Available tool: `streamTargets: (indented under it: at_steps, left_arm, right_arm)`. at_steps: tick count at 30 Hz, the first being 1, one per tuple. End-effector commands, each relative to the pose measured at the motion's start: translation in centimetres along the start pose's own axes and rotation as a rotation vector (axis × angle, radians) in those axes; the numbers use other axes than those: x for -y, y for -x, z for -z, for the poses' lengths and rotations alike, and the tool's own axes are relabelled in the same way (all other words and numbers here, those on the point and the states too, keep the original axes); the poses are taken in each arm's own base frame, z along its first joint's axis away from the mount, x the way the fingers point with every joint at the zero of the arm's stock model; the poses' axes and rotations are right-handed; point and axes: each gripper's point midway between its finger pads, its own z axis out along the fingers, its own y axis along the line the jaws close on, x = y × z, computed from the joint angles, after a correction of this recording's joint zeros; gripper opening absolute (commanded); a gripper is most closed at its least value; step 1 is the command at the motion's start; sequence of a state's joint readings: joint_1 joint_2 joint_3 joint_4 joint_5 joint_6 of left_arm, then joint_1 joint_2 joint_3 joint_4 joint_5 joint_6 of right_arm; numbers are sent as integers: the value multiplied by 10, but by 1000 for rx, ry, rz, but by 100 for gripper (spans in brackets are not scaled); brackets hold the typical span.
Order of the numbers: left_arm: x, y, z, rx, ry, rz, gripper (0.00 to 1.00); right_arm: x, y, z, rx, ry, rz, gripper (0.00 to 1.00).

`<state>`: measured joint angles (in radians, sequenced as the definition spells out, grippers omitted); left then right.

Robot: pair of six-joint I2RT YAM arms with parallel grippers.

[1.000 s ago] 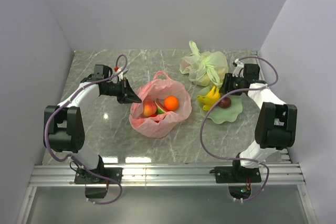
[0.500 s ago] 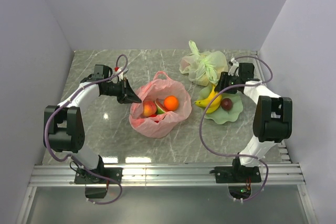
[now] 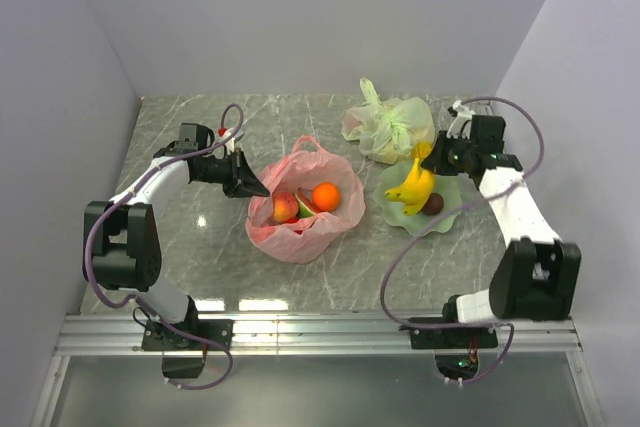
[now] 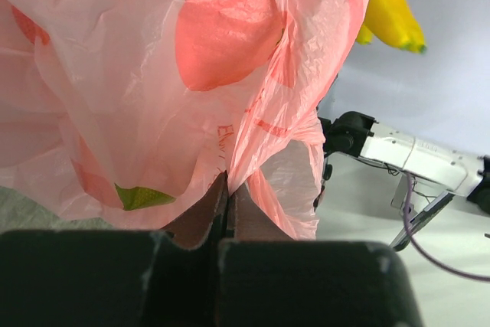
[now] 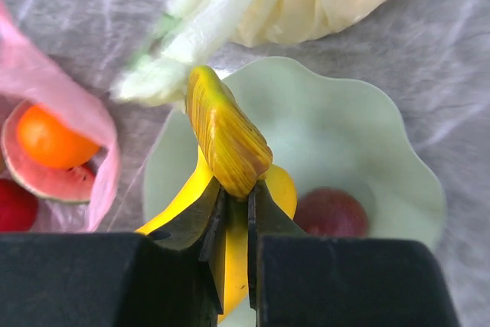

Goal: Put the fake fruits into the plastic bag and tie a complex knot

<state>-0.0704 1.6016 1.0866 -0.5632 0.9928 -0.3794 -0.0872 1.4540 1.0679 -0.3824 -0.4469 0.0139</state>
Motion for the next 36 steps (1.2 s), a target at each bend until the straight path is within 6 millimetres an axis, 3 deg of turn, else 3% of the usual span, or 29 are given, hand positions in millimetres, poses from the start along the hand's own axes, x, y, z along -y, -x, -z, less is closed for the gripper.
streamTargets:
  at_steps: [1,4,6,9,11,13,14,17,18,19,20,21,24,25,26,28,29,30,32,36]
  left_arm:
    - [8,6,6,26,-8,-48,0]
    - [9,6,6,26,-16,-45,0]
    - [11,6,7,27,-20,-54,0]
    - [14,5,8,26,-29,-61,1]
    - [15,4,9,26,-33,-65,1]
    - [16,2,9,19,-44,-60,0]
    - [17,1,9,18,-45,-60,1]
    - [17,1,9,14,-49,-61,1]
    - [18,2,8,14,-54,-59,0]
    - [19,3,8,17,-56,-60,1]
    - [19,4,8,17,-60,-56,0]
    - [20,6,8,19,-61,-52,0]
    - [23,9,9,25,-62,-51,0]
    - [24,9,9,26,-64,-50,1]
    - [25,10,10,27,-66,-48,0]
    - [26,10,10,25,-70,-43,1]
    - [27,11,10,28,-71,-44,1]
    - [28,11,11,29,-73,-47,0]
    - [30,12,11,28,-78,-47,1]
    - [33,15,13,31,-91,-50,0]
  right_arm:
    - [-8,-11,37,-8,-44,47,0]
    - [-8,-28,52,-34,-82,13,0]
    - [-21,-32,60,-39,-35,14,0]
    - [-55,-3,77,94,24,48,0]
    - [-98,29,89,235,92,86,0]
    - [-116,60,97,345,69,60,0]
    - [-133,74,96,382,99,65,0]
    - [-139,107,74,396,10,29,0]
    - [-163,119,74,420,27,60,0]
    - [-156,123,57,420,-61,69,0]
    - [-165,127,52,434,-68,88,0]
    - [-190,121,48,436,-43,126,0]
    - [-212,113,25,447,-73,193,0]
    - [-230,94,12,415,-57,232,0]
    - [-232,93,8,436,-89,234,0]
    - [-251,66,-8,406,-93,283,0]
    - [-253,64,-12,427,-120,285,0]
    - [-256,49,-22,405,-132,316,0]
    - [-276,28,-28,393,-117,366,0]
    - [-289,-15,-43,352,-123,489,0]
